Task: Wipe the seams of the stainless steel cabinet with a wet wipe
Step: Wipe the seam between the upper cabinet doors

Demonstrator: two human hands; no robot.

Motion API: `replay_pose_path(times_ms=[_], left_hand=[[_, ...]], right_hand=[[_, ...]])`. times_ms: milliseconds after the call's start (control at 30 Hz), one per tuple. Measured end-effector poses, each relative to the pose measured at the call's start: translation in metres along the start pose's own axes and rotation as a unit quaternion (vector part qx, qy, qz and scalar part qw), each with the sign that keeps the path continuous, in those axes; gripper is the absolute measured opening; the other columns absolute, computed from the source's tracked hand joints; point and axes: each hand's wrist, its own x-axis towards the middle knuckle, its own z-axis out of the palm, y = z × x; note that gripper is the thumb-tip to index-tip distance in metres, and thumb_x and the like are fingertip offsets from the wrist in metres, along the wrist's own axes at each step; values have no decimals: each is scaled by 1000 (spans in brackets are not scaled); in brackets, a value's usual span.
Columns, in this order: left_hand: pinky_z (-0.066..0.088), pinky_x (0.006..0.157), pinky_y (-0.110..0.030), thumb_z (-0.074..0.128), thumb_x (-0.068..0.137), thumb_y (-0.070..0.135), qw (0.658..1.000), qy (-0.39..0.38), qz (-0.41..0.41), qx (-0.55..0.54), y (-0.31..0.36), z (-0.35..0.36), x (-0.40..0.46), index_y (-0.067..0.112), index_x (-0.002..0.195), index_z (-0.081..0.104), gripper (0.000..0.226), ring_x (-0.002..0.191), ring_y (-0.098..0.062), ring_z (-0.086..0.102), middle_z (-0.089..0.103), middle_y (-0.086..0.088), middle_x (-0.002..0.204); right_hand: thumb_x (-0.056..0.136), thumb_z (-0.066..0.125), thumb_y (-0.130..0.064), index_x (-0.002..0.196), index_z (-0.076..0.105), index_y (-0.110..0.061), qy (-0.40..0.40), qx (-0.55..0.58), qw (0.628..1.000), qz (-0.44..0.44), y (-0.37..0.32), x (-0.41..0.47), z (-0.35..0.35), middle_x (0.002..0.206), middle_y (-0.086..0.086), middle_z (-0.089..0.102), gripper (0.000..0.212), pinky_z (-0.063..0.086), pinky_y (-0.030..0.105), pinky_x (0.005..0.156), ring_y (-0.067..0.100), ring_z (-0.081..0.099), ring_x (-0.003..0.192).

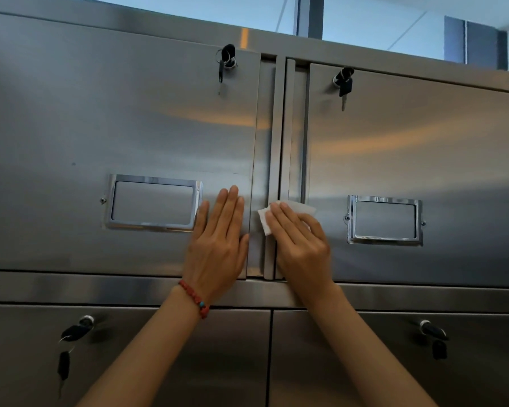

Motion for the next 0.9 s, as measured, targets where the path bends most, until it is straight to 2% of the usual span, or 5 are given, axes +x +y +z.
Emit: replay_pose_path(times_ms=[200, 433, 667, 800, 900], left_hand=[[27, 109, -54, 22, 99, 32, 1000, -2, 10, 17, -2, 4, -1, -5, 138, 36, 55, 136, -37, 30, 31, -24, 146], [28, 109, -54, 27, 97, 31, 1000, -6, 7, 19, -2, 3, -1, -4, 139, 34, 55, 136, -36, 29, 30, -23, 147], [30, 106, -58, 31, 94, 33, 1000, 9, -11, 4, 1, -5, 14, -5, 137, 36, 57, 134, -38, 32, 34, -24, 145], [29, 106, -58, 28, 95, 34, 1000, 2, -8, 13, -4, -7, 37, -5, 137, 37, 58, 133, -37, 34, 35, -24, 144], [27, 108, -56, 27, 95, 34, 1000, -6, -14, 15, -7, -6, 44, -5, 137, 36, 58, 134, -36, 32, 33, -23, 145]], right_hand=[[83, 61, -1, 102, 71, 1, 23, 9, 999, -25, 6, 9, 2, 107, 16, 69, 22, 53, 37, 87, 26, 65, 104], [67, 78, 7, 99, 72, 2, 0, 5, 1000, -11, 7, 16, 5, 107, 17, 69, 33, 52, 38, 88, 27, 65, 104], [83, 63, -1, 101, 71, 3, 3, -10, 999, -43, 17, 27, 3, 107, 19, 68, 21, 52, 40, 89, 29, 65, 104], [81, 66, -1, 101, 71, 2, 9, -22, 999, -42, 19, 37, 5, 106, 18, 69, 20, 51, 38, 89, 29, 65, 103], [85, 59, -3, 101, 72, 0, 18, -43, 998, -46, 16, 31, 4, 107, 15, 70, 20, 43, 36, 90, 26, 65, 104]])
